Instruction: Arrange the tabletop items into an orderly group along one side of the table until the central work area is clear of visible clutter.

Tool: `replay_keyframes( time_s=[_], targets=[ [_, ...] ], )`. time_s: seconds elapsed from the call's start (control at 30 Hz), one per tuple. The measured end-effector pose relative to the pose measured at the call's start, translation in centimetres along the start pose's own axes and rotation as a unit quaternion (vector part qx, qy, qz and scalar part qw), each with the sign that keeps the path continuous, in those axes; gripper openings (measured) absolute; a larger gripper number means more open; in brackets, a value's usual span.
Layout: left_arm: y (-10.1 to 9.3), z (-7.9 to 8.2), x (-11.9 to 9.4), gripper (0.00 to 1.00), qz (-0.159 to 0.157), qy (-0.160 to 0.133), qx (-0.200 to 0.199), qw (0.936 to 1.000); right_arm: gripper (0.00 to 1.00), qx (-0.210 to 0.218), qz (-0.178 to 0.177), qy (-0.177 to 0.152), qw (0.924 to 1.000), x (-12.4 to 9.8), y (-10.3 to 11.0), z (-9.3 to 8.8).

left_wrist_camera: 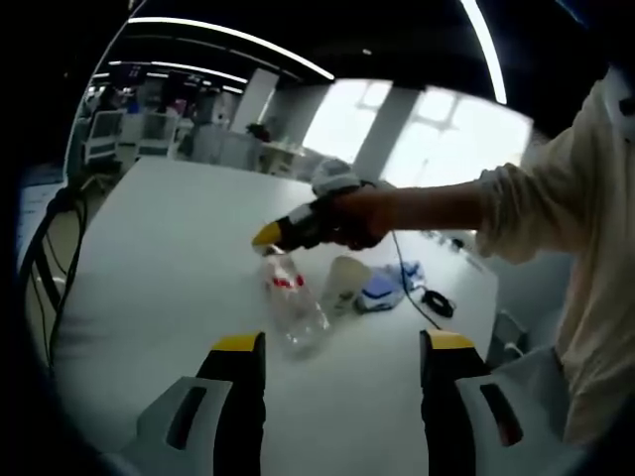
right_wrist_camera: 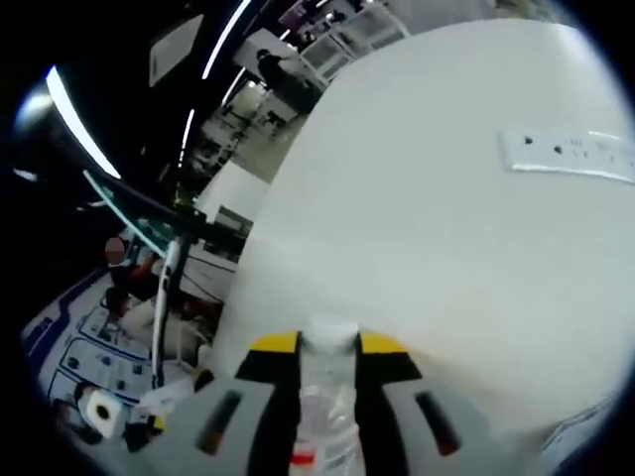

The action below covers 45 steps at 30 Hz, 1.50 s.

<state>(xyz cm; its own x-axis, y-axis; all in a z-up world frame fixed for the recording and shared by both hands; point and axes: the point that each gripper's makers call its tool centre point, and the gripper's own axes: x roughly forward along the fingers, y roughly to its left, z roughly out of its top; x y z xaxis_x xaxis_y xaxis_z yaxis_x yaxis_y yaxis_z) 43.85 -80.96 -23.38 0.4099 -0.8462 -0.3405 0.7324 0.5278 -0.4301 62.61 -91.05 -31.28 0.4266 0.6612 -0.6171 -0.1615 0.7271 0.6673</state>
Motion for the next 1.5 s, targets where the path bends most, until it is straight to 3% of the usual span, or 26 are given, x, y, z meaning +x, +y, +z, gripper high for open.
replay_keyframes(
  time_s=[0.53,0.93,1.23,1.37,1.5],
  targets=[
    [0.7,1.9,2.5,0.59,-0.02,-0.01,0.015,0.9996,0.15,-0.044,0.029,-0.024,0.9984,-2.8,2.1,-0.7],
    [2.9,3.6,8.2,0.6,-0.05,-0.009,0.016,0.9986,0.14,-0.072,0.036,-0.035,0.9962,-4.3,3.1,-1.3],
    [4.0,2.2,13.0,0.62,-0.086,0.024,-0.003,0.996,0.14,-0.094,0.036,-0.039,0.9942,-4.9,3.7,-1.7],
    [3.7,1.6,14.1,0.61,-0.114,0.027,-0.029,0.9927,0.14,-0.102,0.037,-0.042,0.9932,-5.0,4.0,-1.9],
    [3.3,0.7,14.7,0.62,-0.131,0.04,-0.027,0.9902,0.14,-0.113,0.037,-0.039,0.9921,-5.1,4.4,-2.3]
  ],
)
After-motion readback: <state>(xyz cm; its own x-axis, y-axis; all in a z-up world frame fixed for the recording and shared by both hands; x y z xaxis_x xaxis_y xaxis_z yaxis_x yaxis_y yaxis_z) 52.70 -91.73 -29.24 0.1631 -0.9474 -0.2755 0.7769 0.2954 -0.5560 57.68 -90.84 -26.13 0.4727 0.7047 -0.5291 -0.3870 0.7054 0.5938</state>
